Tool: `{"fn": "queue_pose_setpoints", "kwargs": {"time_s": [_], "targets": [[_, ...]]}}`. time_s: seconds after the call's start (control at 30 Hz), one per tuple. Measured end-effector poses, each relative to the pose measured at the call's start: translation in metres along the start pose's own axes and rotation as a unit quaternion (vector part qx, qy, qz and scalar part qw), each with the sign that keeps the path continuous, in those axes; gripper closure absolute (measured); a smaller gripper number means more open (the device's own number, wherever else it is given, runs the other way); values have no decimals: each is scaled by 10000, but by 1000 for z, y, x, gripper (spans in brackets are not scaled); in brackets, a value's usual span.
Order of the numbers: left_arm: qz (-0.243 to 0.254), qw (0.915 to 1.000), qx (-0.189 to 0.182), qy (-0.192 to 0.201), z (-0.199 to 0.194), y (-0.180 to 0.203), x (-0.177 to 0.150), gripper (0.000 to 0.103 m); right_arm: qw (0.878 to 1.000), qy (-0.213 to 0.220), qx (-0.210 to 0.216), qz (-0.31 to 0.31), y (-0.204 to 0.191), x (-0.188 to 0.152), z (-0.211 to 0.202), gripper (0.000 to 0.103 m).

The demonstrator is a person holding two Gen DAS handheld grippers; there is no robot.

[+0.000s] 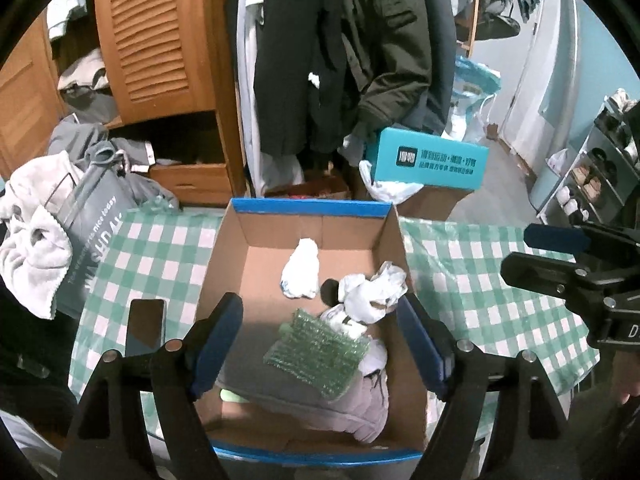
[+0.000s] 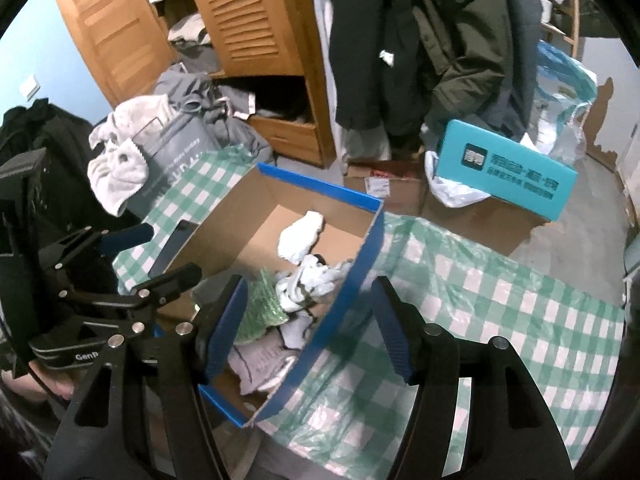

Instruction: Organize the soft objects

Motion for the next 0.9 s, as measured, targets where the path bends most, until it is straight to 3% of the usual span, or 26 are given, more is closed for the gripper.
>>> {"fn": "queue_pose_setpoints", "kwargs": {"time_s": [0.33, 0.53, 0.9], "targets": [[-9, 9998, -38, 177, -10, 14, 6, 21, 9998, 169, -120, -20, 11, -8, -22, 40], [87, 10000, 12, 41, -3, 23, 1, 20, 9990, 261, -355, -87, 21, -10, -27, 40], [154, 9997, 118, 118, -7, 27, 4, 20, 9993, 207, -312, 42, 32, -17, -29, 40]]}}
Point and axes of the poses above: each gripper's, at about its wrist camera, not at the fingertips, and z roughly the way its jaws point, y to its right, x to its top, the point moved 7 cm from there along z, roughly the way its jaws point, and after that the axes turned 11 degrees about x, right-handed, at the moved point
